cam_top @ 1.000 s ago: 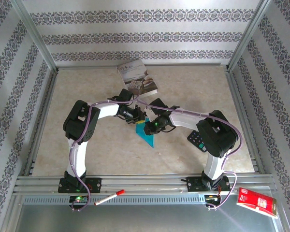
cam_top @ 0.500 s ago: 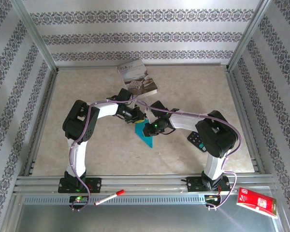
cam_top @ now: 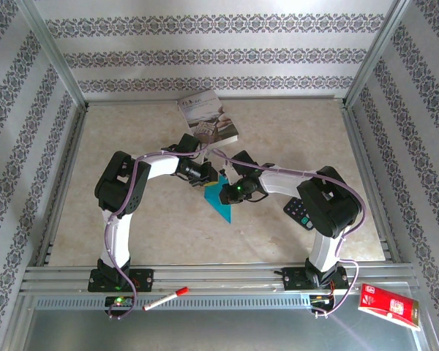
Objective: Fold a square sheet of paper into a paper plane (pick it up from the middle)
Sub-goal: Third fold the triangle at the center of the table.
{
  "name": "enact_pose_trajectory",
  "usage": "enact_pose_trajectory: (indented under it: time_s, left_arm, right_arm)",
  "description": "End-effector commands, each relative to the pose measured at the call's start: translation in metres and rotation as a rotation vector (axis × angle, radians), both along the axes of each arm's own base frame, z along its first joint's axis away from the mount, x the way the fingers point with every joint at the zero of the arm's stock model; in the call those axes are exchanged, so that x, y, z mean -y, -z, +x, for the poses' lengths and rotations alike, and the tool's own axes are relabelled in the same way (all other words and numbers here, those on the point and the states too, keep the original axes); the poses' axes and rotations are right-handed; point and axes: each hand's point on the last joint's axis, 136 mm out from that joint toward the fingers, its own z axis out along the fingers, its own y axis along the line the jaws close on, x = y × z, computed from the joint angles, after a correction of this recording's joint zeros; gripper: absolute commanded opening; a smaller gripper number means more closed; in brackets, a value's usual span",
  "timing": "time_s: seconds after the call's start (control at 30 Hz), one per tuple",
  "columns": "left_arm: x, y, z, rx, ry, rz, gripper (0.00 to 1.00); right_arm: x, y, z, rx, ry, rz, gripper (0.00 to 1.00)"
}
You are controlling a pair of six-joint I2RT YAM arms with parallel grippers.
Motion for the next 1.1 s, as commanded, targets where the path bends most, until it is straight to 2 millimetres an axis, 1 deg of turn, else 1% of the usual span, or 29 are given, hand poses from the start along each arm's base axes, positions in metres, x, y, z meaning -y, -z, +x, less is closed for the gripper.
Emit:
enact_pose_trajectory:
  time_s: [0.0,0.4,0.6,0.87,1.07]
  left_arm:
    - [-0.023,0.031,-0.011,-0.076,-0.024,0.104,0.14]
    - [-0.021,0.029,-0.010,-0.074,-0.021,0.099,0.14]
    - [-0.021,0.029,-0.010,-0.074,-0.022,0.099,0.14]
    - [-0.022,0.029,-0.011,-0.074,-0.020,0.102,0.14]
    - [-0.022,0.030,-0.011,-0.074,-0.020,0.103,0.14]
  right_arm:
    - [0.001,0.002,0.005,0.000,-0.005,0.007,0.08]
    - [0.000,0.009,0.006,-0.015,-0.010,-0.003,0.08]
    - [0.006,0.013,0.003,-0.015,-0.003,-0.021,0.08]
    - [0.003,-0.001,0.005,0.011,-0.004,0.016,0.08]
    - [0.000,-0.005,0.006,0.013,0.002,0.039,0.08]
